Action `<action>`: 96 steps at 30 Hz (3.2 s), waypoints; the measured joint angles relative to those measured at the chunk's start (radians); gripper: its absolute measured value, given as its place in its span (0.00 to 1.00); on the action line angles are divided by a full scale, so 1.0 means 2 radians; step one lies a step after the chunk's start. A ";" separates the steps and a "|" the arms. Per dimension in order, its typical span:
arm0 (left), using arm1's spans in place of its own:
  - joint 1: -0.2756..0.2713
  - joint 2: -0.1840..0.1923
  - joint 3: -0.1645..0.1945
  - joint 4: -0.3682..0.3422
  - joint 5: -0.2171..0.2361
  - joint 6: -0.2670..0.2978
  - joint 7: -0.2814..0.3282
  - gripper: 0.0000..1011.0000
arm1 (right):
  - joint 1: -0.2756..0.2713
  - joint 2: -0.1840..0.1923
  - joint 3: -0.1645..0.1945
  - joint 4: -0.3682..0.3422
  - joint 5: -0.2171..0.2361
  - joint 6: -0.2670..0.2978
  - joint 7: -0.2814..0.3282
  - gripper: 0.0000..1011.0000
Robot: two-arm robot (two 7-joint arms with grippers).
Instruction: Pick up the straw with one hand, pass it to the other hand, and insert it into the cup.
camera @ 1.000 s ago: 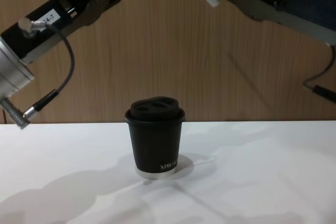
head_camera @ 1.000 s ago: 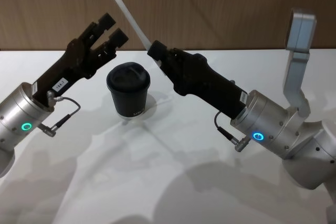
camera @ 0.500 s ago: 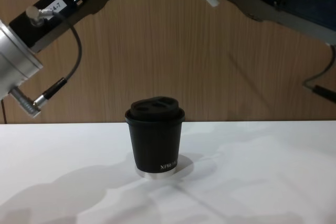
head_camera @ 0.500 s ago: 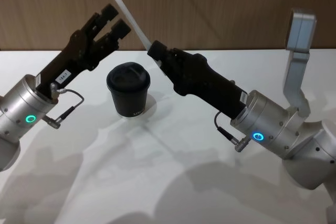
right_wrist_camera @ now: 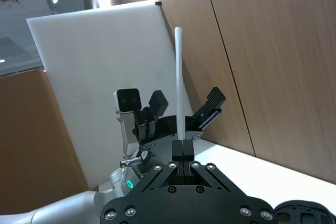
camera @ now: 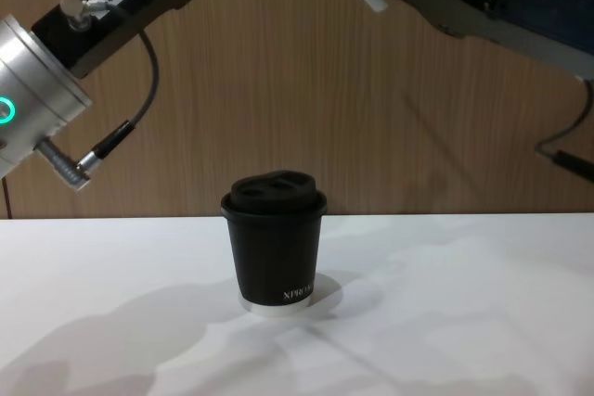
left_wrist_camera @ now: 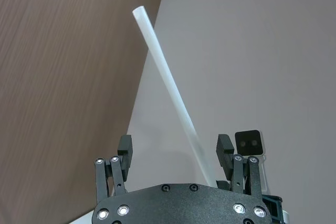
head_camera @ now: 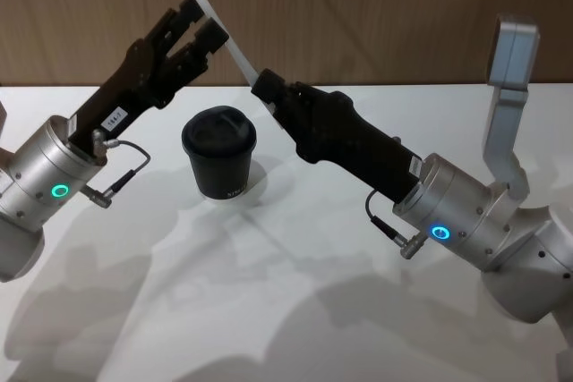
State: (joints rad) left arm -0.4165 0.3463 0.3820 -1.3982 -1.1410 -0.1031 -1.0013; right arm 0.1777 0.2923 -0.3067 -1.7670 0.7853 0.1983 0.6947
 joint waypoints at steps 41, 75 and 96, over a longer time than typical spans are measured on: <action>-0.030 -0.010 0.015 0.023 -0.034 0.003 -0.019 0.96 | 0.000 0.000 0.000 0.000 0.000 0.000 0.000 0.00; -0.041 -0.006 0.027 0.031 -0.040 -0.011 -0.010 0.14 | 0.000 0.000 0.000 0.000 0.000 0.000 0.000 0.00; -0.041 -0.001 0.032 0.031 -0.041 -0.017 0.001 0.01 | 0.000 0.000 0.000 0.000 0.000 0.000 0.000 0.21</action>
State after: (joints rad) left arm -0.4980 0.3441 0.4450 -1.3353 -1.2222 -0.1378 -1.0000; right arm 0.1777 0.2924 -0.3067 -1.7670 0.7853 0.1982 0.6948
